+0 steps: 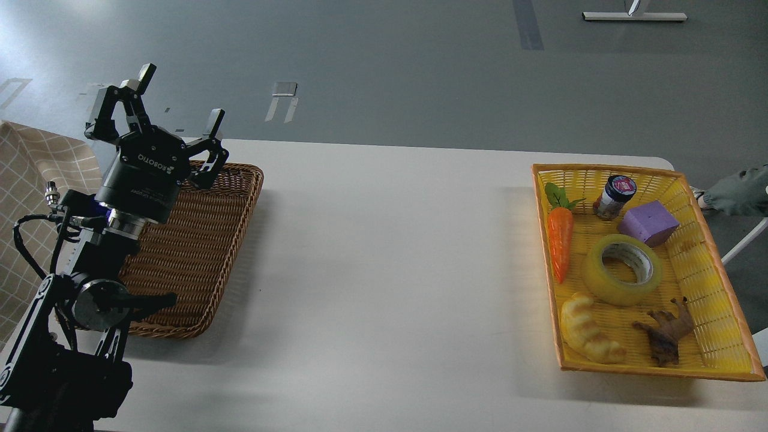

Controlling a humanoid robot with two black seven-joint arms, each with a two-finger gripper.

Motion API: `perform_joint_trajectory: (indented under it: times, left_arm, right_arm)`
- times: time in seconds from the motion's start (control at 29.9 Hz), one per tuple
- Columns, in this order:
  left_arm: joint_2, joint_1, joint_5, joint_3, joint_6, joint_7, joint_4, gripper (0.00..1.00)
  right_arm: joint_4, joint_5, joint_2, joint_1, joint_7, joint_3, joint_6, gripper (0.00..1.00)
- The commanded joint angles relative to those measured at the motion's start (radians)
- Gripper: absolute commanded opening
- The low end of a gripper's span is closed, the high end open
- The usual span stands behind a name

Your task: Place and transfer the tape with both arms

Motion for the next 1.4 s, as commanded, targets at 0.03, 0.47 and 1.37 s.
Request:
perform_joint_trajectory:
  times: [0.03, 0.47, 1.37]
  left_arm:
    - [0.001, 0.009, 0.001, 0.005, 0.0, 0.0, 0.002, 1.0]
    - [0.001, 0.032, 0.001, 0.013, 0.0, 0.0, 0.006, 1.0]
    - [0.003, 0.056, 0.007, 0.01, 0.0, 0.0, 0.006, 1.0]
  right_arm:
    - [-0.003, -0.187, -0.029, 0.055, 0.001, -0.192, 0.0, 0.99]
    - [-0.059, -0.456, -0.013, 0.058, 0.003, -0.419, 0.0, 0.96]
    - [-0.219, -0.389, 0.228, 0.148, -0.015, -0.428, 0.0, 0.93]
